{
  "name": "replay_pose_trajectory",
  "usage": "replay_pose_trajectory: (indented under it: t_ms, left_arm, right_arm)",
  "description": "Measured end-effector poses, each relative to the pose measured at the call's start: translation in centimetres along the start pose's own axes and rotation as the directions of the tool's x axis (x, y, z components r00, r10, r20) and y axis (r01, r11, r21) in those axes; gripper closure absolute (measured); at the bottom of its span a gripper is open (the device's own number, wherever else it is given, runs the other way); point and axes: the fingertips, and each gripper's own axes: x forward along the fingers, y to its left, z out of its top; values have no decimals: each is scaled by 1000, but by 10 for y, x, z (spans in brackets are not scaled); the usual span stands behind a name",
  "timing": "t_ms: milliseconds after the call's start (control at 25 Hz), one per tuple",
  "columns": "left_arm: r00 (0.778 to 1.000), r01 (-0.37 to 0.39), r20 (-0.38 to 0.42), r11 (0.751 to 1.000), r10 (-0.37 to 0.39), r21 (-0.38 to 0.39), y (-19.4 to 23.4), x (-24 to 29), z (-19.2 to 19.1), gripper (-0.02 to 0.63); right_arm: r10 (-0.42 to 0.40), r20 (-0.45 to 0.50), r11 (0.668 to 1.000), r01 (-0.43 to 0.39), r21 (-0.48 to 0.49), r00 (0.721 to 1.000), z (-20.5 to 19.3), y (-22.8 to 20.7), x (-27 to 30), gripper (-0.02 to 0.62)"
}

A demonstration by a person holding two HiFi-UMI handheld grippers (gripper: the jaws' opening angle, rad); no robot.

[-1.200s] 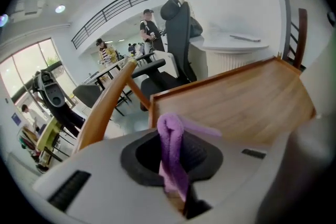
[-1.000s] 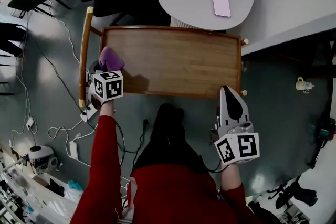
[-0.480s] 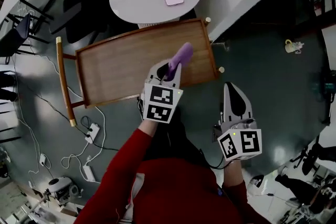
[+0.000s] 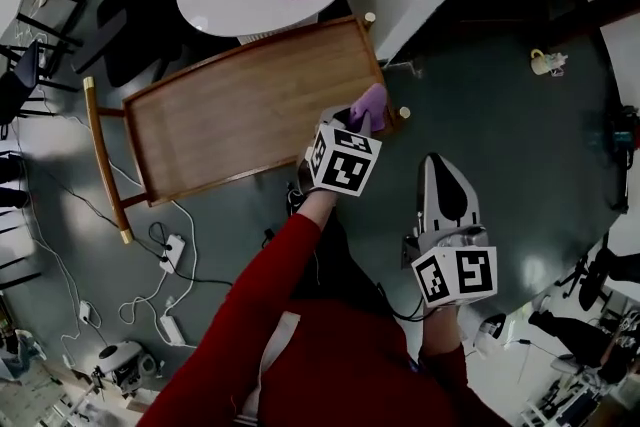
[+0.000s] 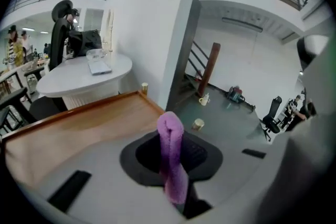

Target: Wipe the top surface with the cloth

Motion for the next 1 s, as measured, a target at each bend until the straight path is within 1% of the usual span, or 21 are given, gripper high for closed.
replay_pose_trajectory:
  t_ms: [80, 160, 240, 320, 400, 520, 640, 760, 800, 880, 920, 1000]
  left_arm:
    - [998, -61, -32, 998, 61, -5, 23, -8, -19, 552]
    - [989, -135, -53, 991, 135, -10, 53, -23, -38, 552]
    - [974, -216, -73, 976, 214, -21, 88, -46, -58, 552]
    - [950, -302, -99, 952, 298, -37, 127, -75, -82, 552]
    - [916, -391, -124, 918, 381, -66, 168, -109, -108, 552]
    - [855, -512, -163, 852, 493, -109, 221, -162, -146, 552]
    - [792, -604, -207, 787, 574, -125, 258, -207, -176, 552]
    - [732, -674, -249, 726, 634, -132, 282, -239, -197, 552]
    - [716, -691, -260, 709, 647, -137, 288, -247, -203, 552]
    - [692, -717, -279, 680, 666, -155, 296, -260, -212, 552]
    - [683, -726, -285, 667, 672, -167, 298, -263, -215, 552]
    - [673, -738, -291, 648, 680, -190, 302, -266, -217, 552]
  right_arm:
    - [33, -14, 999, -33, -11, 999, 0, 3, 9, 583]
    - [77, -31, 997, -78, -26, 997, -2, 9, 21, 583]
    - [131, -47, 990, -132, -39, 990, -4, 20, 36, 583]
    - [184, -59, 981, -187, -53, 981, -7, 36, 50, 583]
    - [234, -71, 969, -238, -67, 970, -10, 56, 63, 583]
    - [293, -95, 950, -301, -81, 951, -16, 83, 78, 583]
    - [339, -119, 933, -350, -85, 933, -21, 102, 85, 583]
    - [363, -138, 923, -375, -82, 922, -24, 113, 91, 583]
    - [369, -142, 921, -382, -82, 919, -25, 115, 93, 583]
    - [382, -148, 914, -397, -83, 912, -27, 120, 95, 583]
    - [389, -150, 911, -404, -84, 909, -27, 123, 96, 583]
    - [391, -157, 910, -407, -82, 907, -28, 124, 98, 583]
